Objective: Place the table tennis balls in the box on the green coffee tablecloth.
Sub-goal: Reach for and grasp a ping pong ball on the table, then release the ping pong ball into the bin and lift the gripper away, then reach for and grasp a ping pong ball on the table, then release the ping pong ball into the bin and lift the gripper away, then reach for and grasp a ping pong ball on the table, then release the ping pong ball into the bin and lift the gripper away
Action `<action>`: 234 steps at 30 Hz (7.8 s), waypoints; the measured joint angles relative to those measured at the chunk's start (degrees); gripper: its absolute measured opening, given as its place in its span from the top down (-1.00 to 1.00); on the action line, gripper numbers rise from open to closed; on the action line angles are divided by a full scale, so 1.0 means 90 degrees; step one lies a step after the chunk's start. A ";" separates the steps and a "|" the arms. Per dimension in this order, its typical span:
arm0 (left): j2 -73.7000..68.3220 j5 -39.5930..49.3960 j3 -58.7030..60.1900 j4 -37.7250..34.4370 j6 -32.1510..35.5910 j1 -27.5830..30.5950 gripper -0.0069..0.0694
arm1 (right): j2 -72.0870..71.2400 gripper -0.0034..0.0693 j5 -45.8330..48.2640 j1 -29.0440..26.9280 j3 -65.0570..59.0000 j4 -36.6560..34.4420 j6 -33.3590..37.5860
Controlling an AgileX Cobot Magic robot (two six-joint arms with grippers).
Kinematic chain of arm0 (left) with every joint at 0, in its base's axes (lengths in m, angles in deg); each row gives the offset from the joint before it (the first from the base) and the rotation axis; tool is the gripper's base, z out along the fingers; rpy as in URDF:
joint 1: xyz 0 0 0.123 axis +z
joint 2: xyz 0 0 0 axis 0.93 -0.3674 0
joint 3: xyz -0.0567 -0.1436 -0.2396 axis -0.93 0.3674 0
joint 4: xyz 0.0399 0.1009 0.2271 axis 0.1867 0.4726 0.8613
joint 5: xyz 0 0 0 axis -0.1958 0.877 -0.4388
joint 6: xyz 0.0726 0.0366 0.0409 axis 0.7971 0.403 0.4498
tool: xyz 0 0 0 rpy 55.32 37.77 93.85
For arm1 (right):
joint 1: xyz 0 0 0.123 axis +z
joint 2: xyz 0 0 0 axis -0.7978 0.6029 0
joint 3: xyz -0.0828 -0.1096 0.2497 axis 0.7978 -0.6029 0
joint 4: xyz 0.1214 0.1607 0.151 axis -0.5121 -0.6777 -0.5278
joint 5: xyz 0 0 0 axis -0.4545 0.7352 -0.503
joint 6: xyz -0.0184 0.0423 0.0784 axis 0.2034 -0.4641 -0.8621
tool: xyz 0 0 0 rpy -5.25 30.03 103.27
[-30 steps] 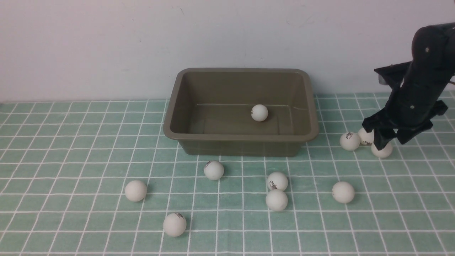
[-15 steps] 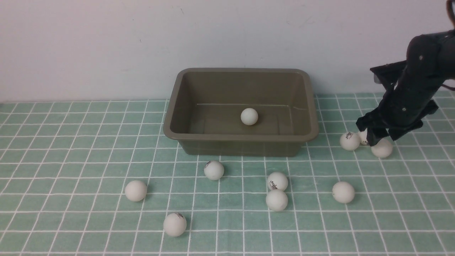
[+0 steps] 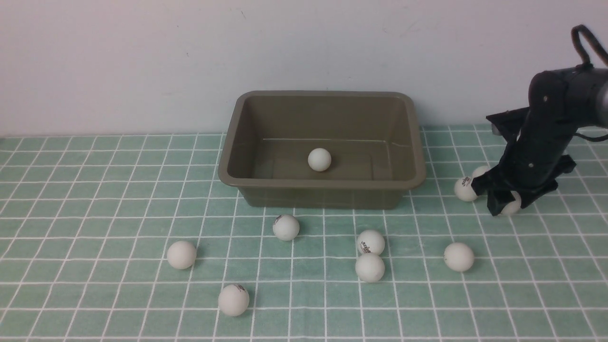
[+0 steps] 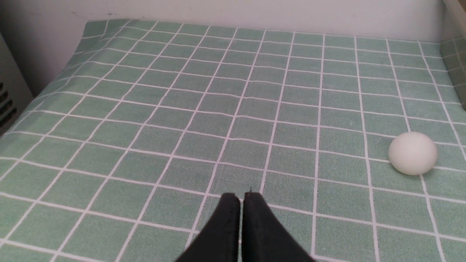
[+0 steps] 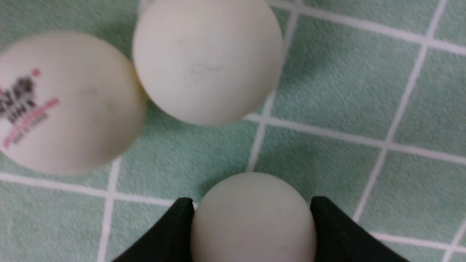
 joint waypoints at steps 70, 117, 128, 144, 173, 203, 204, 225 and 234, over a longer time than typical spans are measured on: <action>0.0000 0.0000 0.0000 0.0000 0.0000 0.0000 0.83 | -0.1170 -0.44 0.1333 -0.0184 0.2514 -0.0752 0.0180; 0.0000 0.0000 0.0000 0.0000 0.0000 0.0000 0.83 | -0.0002 -0.10 -0.0512 -0.0224 0.0297 -0.0564 -0.0103; 0.0000 0.0000 0.0000 0.0000 0.0000 0.0000 0.83 | -0.0223 -0.10 0.0154 0.0742 0.2284 -0.2164 0.0842; 0.0000 0.0000 0.0000 0.0000 0.0000 0.0000 0.83 | 0.0621 -0.38 -0.0533 0.2081 0.2396 -0.1860 0.1073; 0.0000 0.0000 0.0000 0.0000 0.0000 0.0000 0.83 | -0.0790 -0.53 0.0945 0.0391 0.1301 -0.0654 0.0107; 0.0000 0.0000 0.0000 0.0000 0.0000 0.0000 0.83 | 0.0117 -0.08 -0.0505 0.0384 0.0422 -0.0861 0.0197; 0.0000 0.0000 0.0000 0.0000 0.0000 0.0000 0.83 | 0.0090 -0.08 -0.0425 0.0384 0.0479 -0.0861 0.0215; 0.0000 0.0000 0.0000 0.0000 0.0000 0.0000 0.83 | 0.0222 -0.08 -0.0383 0.1810 0.2575 -0.3344 0.1932; 0.0000 0.0000 0.0000 0.0000 0.0000 0.0000 0.83 | 0.0702 -0.36 -0.0457 0.1807 0.2575 -0.3197 0.1879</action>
